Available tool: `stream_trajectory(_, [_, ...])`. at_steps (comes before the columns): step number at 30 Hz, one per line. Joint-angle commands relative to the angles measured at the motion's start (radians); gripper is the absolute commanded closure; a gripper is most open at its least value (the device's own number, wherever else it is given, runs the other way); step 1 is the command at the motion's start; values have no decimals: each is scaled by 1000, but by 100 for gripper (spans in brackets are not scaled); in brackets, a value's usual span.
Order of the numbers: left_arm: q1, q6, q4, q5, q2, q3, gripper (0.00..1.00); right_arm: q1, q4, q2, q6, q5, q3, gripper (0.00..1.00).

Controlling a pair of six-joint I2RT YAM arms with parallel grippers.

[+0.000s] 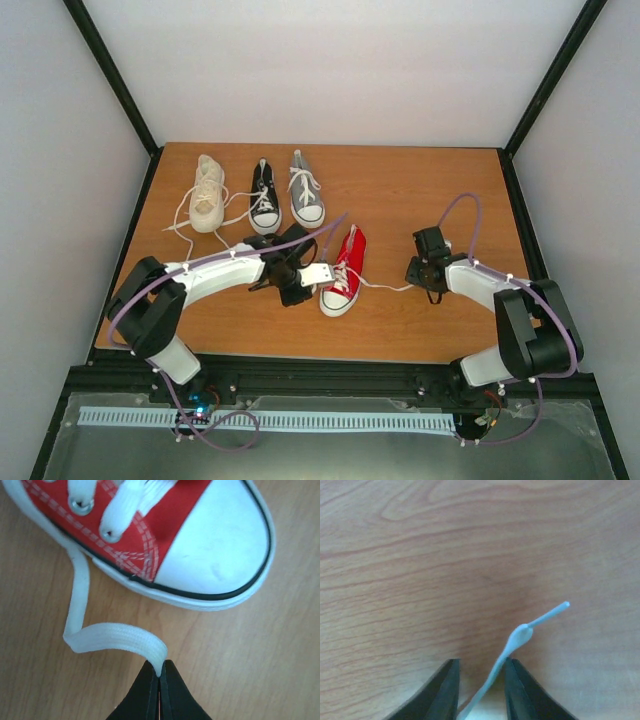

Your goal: Tie the shoes

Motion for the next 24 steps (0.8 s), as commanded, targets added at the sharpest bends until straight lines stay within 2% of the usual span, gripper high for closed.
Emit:
stream_trajectory(1, [-13,41,-33,97,-26,76,99,-68,75,28,-38,-59,-22,82])
stream_trajectory(3, [-11,44,-62,79,-90,119,99,-91,78,14,-67,-69,-21,96])
stream_trajectory(8, [-10,20,-183,-6,-192,354,99,-121,27,-93,-169,-73,49,97])
stream_trajectory(13, [-10,7,-275,1,-197,576,99,-121,-34,-249,-268,-105,142,97])
stream_trajectory(17, [-10,12,-283,-21,-200,575,99,-121,-81,-339,-318,-134,214,97])
stream_trajectory(24, [-10,14,-289,-53,-239,521,99,-121,-40,-404,-371,-306,299,97])
